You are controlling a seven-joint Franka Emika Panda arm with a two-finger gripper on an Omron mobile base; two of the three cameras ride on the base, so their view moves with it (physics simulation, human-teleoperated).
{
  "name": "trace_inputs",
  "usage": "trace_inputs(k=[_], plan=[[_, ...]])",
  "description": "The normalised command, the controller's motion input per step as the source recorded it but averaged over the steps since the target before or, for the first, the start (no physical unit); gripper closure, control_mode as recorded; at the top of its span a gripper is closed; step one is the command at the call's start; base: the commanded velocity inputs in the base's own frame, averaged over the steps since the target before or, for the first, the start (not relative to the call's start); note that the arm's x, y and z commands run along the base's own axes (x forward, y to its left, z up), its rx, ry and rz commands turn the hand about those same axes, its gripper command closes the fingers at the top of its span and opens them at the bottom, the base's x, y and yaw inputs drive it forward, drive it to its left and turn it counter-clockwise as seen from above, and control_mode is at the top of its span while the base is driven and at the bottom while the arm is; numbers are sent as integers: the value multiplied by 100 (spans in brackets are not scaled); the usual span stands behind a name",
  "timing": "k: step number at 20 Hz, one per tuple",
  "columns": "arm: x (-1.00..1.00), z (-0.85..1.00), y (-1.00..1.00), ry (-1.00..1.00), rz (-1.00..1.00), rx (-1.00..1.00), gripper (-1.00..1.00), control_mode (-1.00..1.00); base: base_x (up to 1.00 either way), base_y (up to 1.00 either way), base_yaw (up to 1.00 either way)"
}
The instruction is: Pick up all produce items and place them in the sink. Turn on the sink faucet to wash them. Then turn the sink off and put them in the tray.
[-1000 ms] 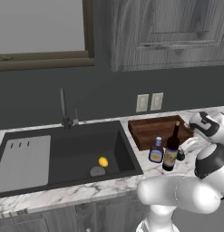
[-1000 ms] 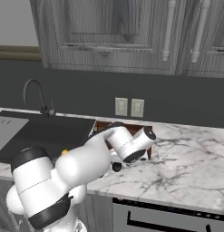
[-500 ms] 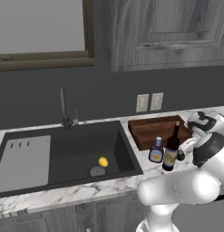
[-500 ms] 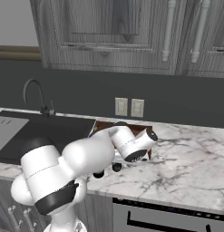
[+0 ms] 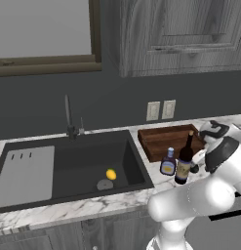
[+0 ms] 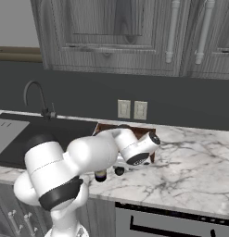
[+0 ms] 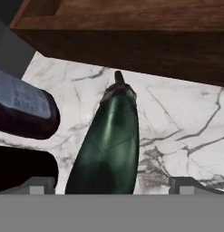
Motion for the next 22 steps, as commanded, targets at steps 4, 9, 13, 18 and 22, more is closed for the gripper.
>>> trace_inputs(k=[4, 9, 13, 18, 22], plan=[[0, -11, 13, 0, 0, 0, -100, -100, 0, 0, 0], [0, -12, 12, 0, 0, 0, -100, -100, 0, 0, 0], [7, -9, 10, 3, 0, 0, 100, -100, 0, 0, 0], [2, 0, -6, -3, 0, 0, 100, -100, 0, 0, 0], [-14, 5, -30, -11, -1, 0, 100, -100, 0, 0, 0]])
